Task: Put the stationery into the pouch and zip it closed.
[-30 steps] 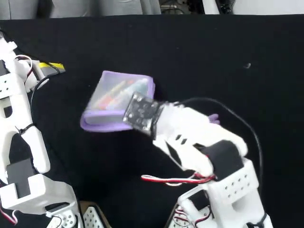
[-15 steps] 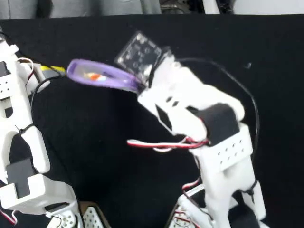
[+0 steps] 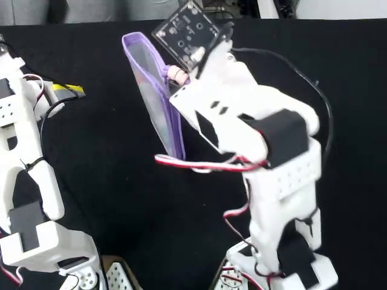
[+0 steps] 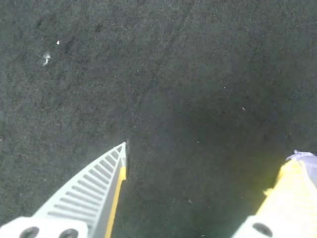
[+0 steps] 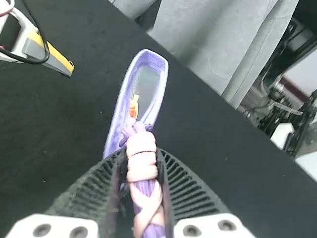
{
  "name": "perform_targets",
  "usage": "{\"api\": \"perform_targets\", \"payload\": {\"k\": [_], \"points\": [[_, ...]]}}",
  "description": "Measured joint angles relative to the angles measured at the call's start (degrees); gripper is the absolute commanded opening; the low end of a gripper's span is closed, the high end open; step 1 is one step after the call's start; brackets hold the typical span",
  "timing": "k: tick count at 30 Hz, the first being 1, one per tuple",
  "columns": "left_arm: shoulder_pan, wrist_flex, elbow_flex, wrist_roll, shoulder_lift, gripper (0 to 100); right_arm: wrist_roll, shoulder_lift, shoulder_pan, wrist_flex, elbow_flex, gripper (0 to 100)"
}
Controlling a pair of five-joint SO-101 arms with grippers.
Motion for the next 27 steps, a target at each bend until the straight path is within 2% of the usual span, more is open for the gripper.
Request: {"api": "perform_targets", "payload": {"k": [7,10,16,21,27], "points": [[1.9,0.0,0.0,0.0,0.0,45,-1.1,2.3,-0.4,-2.6,-0.4,1.1],[5.2,2.0,0.0,-0.4,0.0,45,-1.1,2.3,-1.5,-4.0,-0.4,1.1],[12.6,7.5,0.0,-8.6,0.0,45,-1.1,2.3,-1.6,-4.6,-0.4,1.1],[16.6,12.0,0.0,-9.7,-0.4,45,-1.1,2.3,-1.5,-4.6,-2.5,1.1],[24.0,17.8,0.0,-9.8,-9.2,45,-1.1,2.3,-1.5,-4.6,-2.5,1.1]]}}
